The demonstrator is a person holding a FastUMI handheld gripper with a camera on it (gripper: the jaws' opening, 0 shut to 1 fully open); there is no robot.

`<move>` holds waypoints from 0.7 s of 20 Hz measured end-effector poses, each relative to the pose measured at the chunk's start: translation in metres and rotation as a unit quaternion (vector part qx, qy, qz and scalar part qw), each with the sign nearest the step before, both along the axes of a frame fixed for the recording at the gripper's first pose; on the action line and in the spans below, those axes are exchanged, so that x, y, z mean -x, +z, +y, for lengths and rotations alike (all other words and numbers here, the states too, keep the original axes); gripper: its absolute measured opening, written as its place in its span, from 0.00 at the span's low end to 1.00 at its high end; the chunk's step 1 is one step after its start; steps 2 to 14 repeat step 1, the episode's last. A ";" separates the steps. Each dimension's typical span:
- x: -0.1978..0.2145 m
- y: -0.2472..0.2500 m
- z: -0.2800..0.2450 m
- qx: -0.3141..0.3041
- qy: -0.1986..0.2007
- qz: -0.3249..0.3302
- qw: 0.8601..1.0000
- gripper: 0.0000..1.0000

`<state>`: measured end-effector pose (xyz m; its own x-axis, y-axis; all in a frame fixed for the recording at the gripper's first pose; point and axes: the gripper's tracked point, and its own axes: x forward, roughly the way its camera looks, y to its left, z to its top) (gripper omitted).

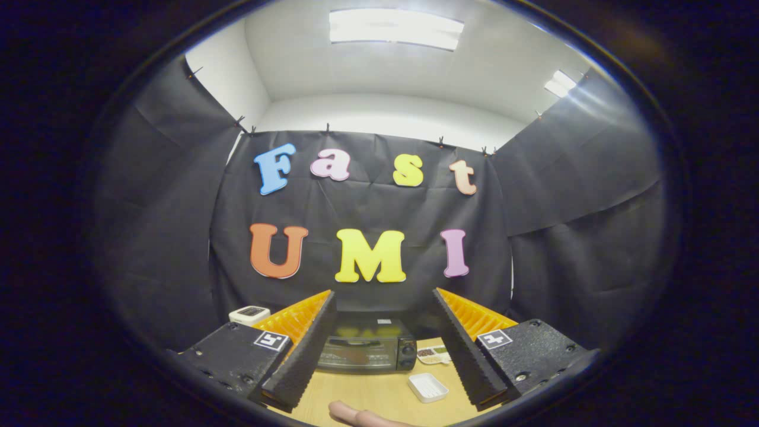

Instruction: Open the toaster oven, put the food inside, and close the toaster oven door.

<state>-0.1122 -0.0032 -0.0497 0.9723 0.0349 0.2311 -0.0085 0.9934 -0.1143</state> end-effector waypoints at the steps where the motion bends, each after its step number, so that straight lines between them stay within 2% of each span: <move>1: 0.001 -0.006 0.010 0.014 0.012 0.005 1.000 1.00; 14: 0.001 -0.006 0.010 0.014 0.012 0.005 1.000 1.00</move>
